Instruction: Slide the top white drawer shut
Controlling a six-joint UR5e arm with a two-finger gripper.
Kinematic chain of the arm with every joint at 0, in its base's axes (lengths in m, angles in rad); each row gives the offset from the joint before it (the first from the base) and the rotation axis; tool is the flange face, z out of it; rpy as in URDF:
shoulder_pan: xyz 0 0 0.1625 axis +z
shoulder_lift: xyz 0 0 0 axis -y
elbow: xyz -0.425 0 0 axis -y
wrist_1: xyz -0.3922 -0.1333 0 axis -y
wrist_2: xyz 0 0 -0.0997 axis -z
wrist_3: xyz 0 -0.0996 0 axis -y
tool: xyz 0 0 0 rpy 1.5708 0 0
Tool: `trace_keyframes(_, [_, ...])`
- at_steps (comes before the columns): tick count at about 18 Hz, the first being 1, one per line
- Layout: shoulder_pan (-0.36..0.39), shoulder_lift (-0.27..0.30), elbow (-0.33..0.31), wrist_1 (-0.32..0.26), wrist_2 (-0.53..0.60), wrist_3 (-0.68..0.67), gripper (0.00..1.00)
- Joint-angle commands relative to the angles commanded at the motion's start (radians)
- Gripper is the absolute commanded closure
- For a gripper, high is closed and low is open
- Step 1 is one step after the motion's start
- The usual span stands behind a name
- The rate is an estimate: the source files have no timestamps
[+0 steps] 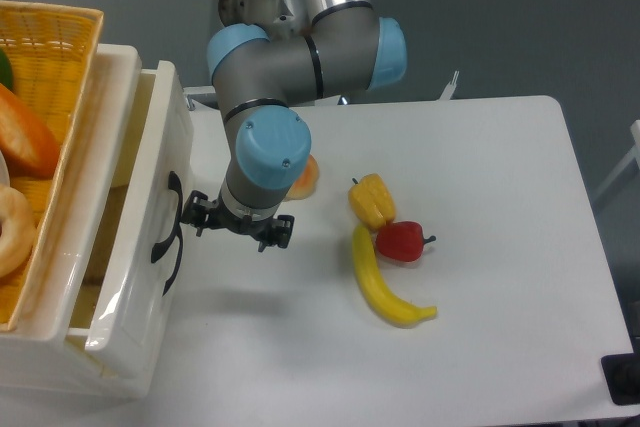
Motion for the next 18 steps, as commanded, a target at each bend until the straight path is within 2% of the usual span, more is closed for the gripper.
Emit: trace_keyframes(18, [-0.011,0.006,-0.002,-0.002,0.0,-0.005,0.0])
